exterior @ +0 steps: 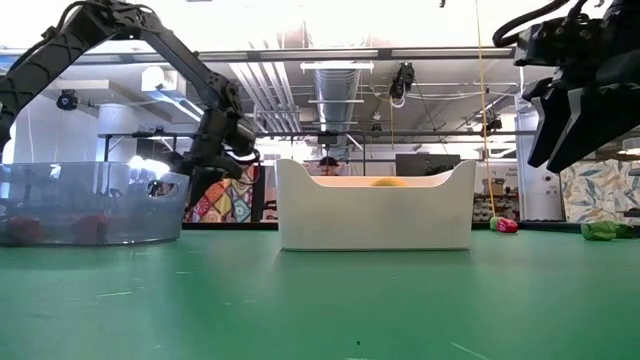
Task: Sort produce into baskets
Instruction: Put the red chili pepper into the black bin
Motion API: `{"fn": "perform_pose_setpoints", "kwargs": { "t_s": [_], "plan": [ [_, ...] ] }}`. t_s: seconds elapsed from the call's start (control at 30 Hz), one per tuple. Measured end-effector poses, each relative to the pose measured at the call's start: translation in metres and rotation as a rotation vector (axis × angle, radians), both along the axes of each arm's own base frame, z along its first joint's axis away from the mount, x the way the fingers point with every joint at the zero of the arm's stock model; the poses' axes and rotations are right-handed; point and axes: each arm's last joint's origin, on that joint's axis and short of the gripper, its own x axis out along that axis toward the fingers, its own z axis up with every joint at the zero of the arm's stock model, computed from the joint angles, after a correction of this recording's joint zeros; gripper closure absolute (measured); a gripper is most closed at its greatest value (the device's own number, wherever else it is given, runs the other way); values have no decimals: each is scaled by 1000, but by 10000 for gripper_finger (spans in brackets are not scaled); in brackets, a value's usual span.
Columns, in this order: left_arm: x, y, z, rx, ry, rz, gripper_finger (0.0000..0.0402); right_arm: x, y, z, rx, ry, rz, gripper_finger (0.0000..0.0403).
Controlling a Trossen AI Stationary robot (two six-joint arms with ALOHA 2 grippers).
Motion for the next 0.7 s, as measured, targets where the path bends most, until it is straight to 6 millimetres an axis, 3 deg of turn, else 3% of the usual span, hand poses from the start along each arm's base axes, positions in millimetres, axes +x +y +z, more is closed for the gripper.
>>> {"fn": "perform_pose_setpoints", "kwargs": {
  "t_s": [0.2,0.5,0.7],
  "plan": [
    [-16,10,-1,9,4,61,226,0,0,0,6,-2,-6,200],
    [-26,15,-15,-3,-58,101,223,0,0,0,12,-6,-17,200],
    [-41,13,-28,-20,13,126,223,0,0,0,16,-8,-24,200]
  ]
}}
